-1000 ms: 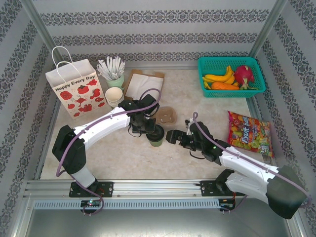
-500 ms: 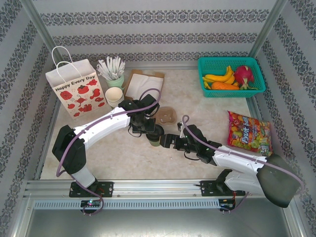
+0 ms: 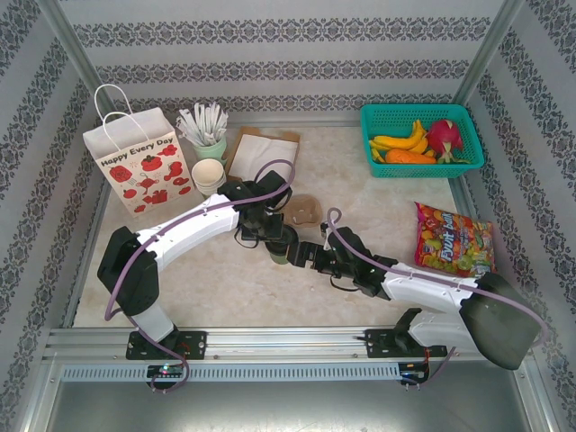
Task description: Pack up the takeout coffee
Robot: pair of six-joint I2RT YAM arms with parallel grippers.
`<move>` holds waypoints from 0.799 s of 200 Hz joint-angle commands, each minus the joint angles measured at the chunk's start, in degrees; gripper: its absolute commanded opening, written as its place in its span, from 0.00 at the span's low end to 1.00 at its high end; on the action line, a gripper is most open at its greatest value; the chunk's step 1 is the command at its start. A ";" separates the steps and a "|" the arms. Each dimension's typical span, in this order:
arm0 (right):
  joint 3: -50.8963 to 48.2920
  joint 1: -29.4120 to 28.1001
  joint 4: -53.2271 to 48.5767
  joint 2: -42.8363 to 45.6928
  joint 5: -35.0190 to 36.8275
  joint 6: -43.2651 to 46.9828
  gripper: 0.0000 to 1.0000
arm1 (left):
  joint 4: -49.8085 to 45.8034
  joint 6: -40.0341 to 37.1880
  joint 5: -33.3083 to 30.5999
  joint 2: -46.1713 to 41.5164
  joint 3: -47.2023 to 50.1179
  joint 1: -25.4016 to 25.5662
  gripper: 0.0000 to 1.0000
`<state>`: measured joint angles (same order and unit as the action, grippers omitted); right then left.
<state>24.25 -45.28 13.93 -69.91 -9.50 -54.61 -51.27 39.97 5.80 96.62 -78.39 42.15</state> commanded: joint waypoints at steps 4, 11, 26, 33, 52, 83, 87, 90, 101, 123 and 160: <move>-2.10 -1.03 -14.11 -6.20 6.85 -0.94 0.95 | -3.54 -0.92 6.00 7.66 6.60 1.71 0.00; -2.12 -1.26 -12.92 -5.93 6.17 -0.13 0.95 | -3.90 -1.11 6.32 7.96 6.46 1.71 0.00; -1.07 -2.23 -10.03 -4.15 5.24 2.70 0.96 | -4.57 -1.23 5.54 7.29 4.82 1.70 0.00; -0.07 -2.80 -9.11 -3.35 4.95 4.54 0.96 | -4.85 -1.04 5.11 6.77 3.75 1.71 0.00; 2.60 -4.06 -6.87 -2.51 4.39 8.75 0.97 | -4.85 -0.43 5.66 5.95 1.51 1.71 0.00; 4.26 -4.56 -2.28 -1.19 2.81 11.43 0.97 | -5.64 0.00 5.76 5.95 0.26 1.71 0.00; 4.54 -4.60 -2.21 -0.94 3.09 11.72 0.97 | -5.73 0.05 5.59 5.91 0.46 1.71 0.00; 4.69 -4.69 -2.37 -0.67 3.47 11.94 0.97 | -5.81 0.08 5.54 5.83 0.51 1.71 0.00; 5.19 -4.76 -3.69 -0.15 5.39 12.42 0.97 | -5.63 0.23 5.47 5.61 0.52 1.71 0.00; 4.59 -4.54 -2.74 0.12 6.56 12.03 0.97 | -5.93 0.10 5.19 5.42 -0.06 1.71 0.00; 4.74 -4.64 -0.72 -0.34 7.31 12.41 0.97 | -5.71 -0.28 5.36 5.59 -0.54 1.71 0.00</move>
<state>27.70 -49.39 11.38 -70.65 -4.99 -43.99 -51.64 39.48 8.80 98.00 -81.28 42.44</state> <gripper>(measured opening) 0.968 0.064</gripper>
